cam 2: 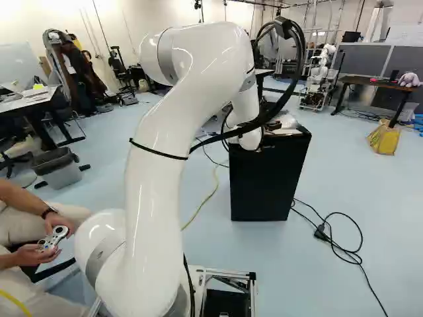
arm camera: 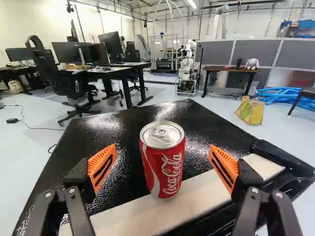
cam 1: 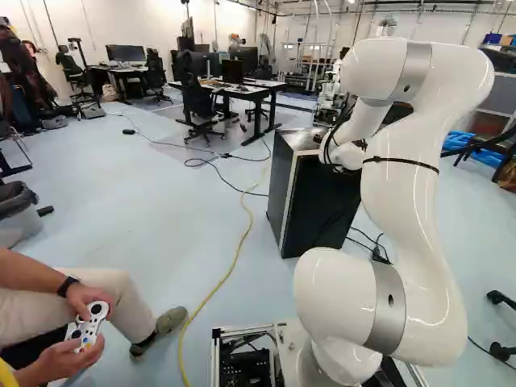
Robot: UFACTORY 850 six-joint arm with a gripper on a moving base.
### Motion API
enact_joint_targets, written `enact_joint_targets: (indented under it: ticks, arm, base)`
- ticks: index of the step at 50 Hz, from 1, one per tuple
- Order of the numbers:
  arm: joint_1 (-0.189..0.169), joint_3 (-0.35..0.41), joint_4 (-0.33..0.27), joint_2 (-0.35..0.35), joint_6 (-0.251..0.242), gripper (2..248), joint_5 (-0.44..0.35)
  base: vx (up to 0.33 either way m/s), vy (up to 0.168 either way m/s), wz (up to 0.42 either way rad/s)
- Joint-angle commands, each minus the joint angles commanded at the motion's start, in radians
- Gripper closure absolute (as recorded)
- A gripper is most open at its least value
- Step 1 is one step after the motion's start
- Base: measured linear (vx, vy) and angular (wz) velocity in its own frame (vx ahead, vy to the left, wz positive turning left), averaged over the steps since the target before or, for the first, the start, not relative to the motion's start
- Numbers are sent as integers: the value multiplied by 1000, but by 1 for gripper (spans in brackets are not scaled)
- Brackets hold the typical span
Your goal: Grab a drink from the fridge
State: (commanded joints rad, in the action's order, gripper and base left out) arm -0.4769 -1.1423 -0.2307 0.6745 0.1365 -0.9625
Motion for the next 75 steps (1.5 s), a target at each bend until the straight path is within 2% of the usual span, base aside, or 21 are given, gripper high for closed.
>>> enact_joint_targets:
  ticks: [18, 19, 23, 24, 28, 29, 34, 35, 39, 40, 75]
  arm:
    - [0, -6, 0, 4, 0, 3, 0]
    - [0, -6, 0, 4, 0, 16, 0]
    - [0, -6, 0, 4, 0, 16, 0]
    - [0, -6, 0, 4, 0, 53, 0]
    - [0, -6, 0, 4, 0, 53, 0]
    - [0, -6, 0, 4, 0, 91, 0]
    - [0, -6, 0, 4, 0, 91, 0]
    - [0, -6, 0, 4, 0, 128, 0]
    - [0, -6, 0, 4, 0, 128, 0]
    - [0, -6, 0, 4, 0, 151, 0]
    - [0, -3, 0, -33, 0, 151, 0]
  base:
    - [0, 0, 0]
    - [0, 0, 0]
    - [0, 0, 0]
    - [0, 0, 0]
    - [0, 0, 0]
    - [0, 0, 0]
    - [0, 0, 0]
    - [0, 0, 0]
    - [0, 0, 0]
    - [0, 0, 0]
    - [0, 0, 0]
